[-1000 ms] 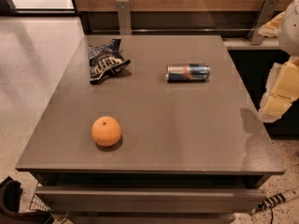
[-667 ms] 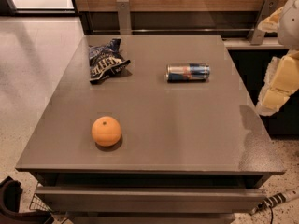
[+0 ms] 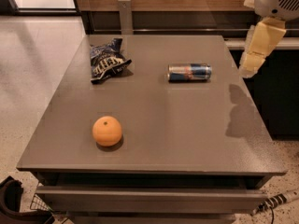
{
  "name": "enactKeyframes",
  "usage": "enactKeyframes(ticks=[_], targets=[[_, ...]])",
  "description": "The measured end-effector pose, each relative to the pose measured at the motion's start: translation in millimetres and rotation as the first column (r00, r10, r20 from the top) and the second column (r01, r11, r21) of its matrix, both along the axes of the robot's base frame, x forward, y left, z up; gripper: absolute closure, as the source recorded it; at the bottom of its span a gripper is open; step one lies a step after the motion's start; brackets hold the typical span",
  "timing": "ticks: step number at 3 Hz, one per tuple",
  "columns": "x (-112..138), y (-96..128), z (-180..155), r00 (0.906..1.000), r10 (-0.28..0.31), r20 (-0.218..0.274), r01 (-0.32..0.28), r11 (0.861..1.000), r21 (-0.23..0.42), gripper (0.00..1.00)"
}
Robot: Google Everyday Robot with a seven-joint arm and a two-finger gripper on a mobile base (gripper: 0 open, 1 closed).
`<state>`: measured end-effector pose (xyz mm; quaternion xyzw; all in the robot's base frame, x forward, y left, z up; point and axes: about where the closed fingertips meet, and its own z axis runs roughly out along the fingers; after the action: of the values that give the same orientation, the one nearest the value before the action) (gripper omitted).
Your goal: Place redbull can upright
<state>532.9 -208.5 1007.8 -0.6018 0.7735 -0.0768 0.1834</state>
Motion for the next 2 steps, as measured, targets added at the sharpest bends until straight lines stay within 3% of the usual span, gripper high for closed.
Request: enactKeyframes(ticks=[1,2], targets=[[60.0,19.9,0.3,0.9991,0.01,0.041,-0.005,0.994,-0.108,0.0],[87.9,30.7,-6.5,0.9973,0.024,0.069,-0.011,0.984,-0.177,0.0]])
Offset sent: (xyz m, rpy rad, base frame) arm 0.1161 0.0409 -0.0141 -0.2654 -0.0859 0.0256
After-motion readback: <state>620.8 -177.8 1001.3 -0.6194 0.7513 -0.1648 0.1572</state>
